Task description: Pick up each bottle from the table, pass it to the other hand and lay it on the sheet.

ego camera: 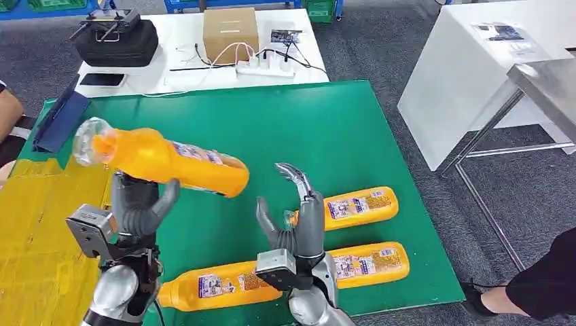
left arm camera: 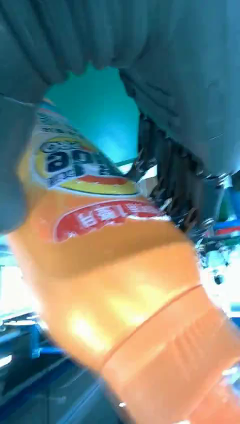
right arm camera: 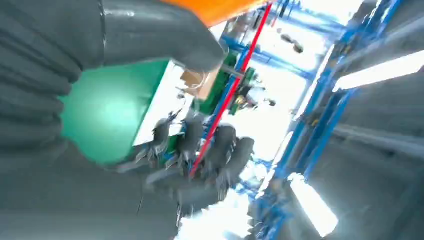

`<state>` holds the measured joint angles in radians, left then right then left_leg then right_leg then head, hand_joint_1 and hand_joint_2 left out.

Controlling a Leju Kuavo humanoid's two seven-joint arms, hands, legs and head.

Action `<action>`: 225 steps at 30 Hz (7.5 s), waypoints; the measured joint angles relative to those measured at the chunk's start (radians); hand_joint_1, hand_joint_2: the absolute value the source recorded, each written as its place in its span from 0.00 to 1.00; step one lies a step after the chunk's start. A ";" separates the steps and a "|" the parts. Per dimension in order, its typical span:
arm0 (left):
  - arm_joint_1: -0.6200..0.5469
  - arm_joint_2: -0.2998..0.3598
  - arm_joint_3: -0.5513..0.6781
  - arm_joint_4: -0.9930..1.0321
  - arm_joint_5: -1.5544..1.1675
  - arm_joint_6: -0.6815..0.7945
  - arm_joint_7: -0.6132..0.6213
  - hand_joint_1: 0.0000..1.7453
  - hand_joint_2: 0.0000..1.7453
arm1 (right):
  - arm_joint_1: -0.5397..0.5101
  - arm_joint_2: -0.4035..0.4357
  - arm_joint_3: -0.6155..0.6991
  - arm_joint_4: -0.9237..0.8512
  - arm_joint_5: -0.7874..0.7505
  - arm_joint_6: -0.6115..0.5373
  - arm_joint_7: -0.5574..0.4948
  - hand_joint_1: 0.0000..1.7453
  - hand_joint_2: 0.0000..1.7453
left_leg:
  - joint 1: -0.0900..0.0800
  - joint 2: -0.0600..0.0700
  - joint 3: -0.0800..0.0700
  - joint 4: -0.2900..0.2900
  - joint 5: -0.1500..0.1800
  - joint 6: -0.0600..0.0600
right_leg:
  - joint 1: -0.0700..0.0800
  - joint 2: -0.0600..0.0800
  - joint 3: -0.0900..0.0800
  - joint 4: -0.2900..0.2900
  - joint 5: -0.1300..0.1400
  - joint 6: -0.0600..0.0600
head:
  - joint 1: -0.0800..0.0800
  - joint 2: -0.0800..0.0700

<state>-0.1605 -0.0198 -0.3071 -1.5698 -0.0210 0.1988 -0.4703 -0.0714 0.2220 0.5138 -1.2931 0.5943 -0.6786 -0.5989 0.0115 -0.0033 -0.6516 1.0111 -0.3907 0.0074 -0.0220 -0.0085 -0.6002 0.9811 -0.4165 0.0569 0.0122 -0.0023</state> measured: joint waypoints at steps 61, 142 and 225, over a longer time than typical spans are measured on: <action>-0.345 0.327 -0.076 0.601 -1.542 0.015 0.559 1.00 1.00 | -0.052 -0.185 0.292 -0.021 0.343 0.499 0.397 0.00 1.00 | 0.001 0.000 -0.001 0.000 0.002 -0.001 | 0.001 0.000 -0.001 0.001 0.001 -0.001 | 0.000 0.000; -0.388 0.203 -0.068 0.772 -1.309 0.115 0.482 0.00 1.00 | -0.229 -0.162 0.452 0.349 0.648 0.616 0.770 0.00 1.00 | 0.001 0.000 -0.001 0.000 0.005 -0.001 | 0.001 0.000 0.000 0.001 0.003 -0.003 | 0.000 0.000; -0.169 0.050 0.042 0.233 0.176 -0.441 0.274 0.00 1.00 | -0.022 -0.054 -0.104 0.137 0.081 0.012 0.104 1.00 1.00 | 0.001 0.000 -0.009 0.000 0.010 -0.001 | 0.001 0.001 -0.010 0.000 0.009 -0.001 | 0.001 0.000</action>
<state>-0.3293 0.0305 -0.2655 -1.3367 0.1550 -0.2423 -0.1964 -0.0936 0.1678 0.4093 -1.1558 0.6756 -0.6663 -0.4954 0.0122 -0.0032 -0.6610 1.0107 -0.3805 0.0066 -0.0210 -0.0074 -0.6099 0.9814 -0.4072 0.0564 0.0130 -0.0023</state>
